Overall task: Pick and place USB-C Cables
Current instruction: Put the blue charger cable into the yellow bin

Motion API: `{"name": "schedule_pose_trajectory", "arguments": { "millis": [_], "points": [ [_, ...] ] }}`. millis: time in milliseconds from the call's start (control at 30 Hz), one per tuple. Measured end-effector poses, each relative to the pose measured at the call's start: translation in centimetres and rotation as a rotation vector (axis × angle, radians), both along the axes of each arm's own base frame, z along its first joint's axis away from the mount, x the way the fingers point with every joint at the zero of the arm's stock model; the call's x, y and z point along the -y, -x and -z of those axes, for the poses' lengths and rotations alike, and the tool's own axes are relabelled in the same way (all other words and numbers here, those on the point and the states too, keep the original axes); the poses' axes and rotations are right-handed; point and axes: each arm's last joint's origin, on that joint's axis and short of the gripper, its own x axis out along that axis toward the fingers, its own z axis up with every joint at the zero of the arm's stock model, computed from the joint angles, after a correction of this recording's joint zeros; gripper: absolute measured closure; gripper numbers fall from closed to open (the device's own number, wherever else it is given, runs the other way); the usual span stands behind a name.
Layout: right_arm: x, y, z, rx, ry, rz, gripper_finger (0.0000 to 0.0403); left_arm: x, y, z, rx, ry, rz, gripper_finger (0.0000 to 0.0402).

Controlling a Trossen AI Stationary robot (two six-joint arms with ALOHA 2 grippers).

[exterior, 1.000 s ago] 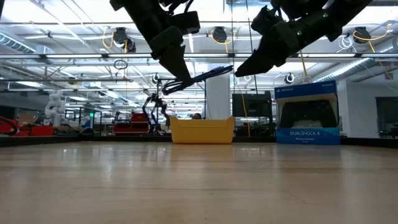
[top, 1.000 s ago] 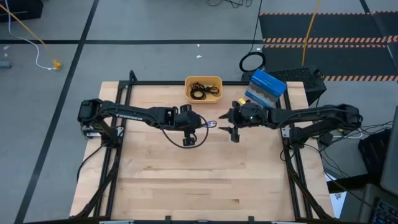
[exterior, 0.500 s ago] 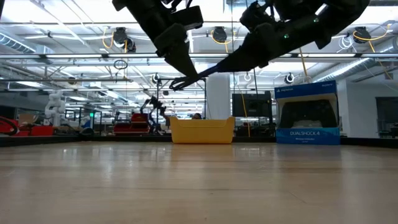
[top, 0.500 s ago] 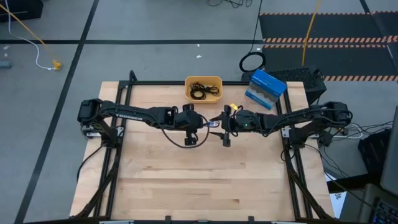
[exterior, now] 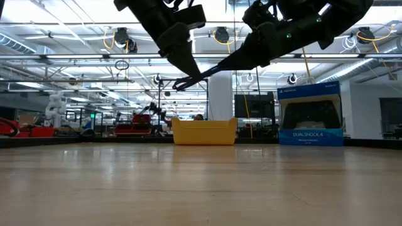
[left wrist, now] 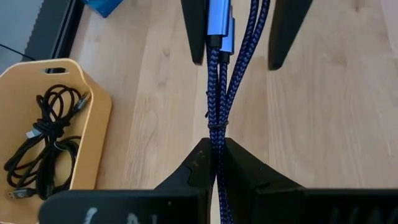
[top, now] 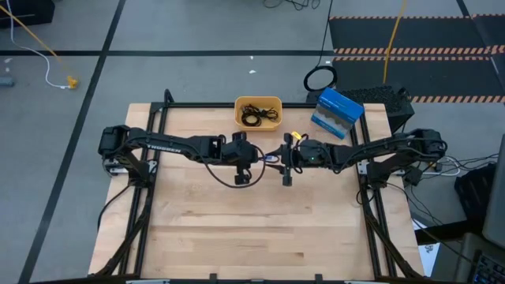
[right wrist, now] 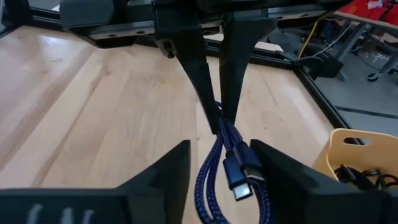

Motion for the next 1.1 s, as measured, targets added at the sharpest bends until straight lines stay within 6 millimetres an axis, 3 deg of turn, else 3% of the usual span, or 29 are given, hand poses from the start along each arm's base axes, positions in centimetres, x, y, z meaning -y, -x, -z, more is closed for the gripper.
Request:
{"name": "schedule_pose_trajectory", "arguments": {
  "millis": [600,967,1100],
  "points": [
    [0.01,0.01,0.02,-0.004,0.01,-0.003,0.0337,0.0,-0.04,-0.02,0.006,0.0,0.0,0.0365],
    [0.05,0.04,0.08,-0.011,0.017,-0.004,0.0346,0.23,-0.07,-0.03,0.012,0.005,-0.003,0.0363],
    [0.06,0.06,0.14,-0.018,0.017,-0.004,0.0346,0.56,-0.18,-0.13,0.033,0.02,-0.011,0.0337]
  ]
}}
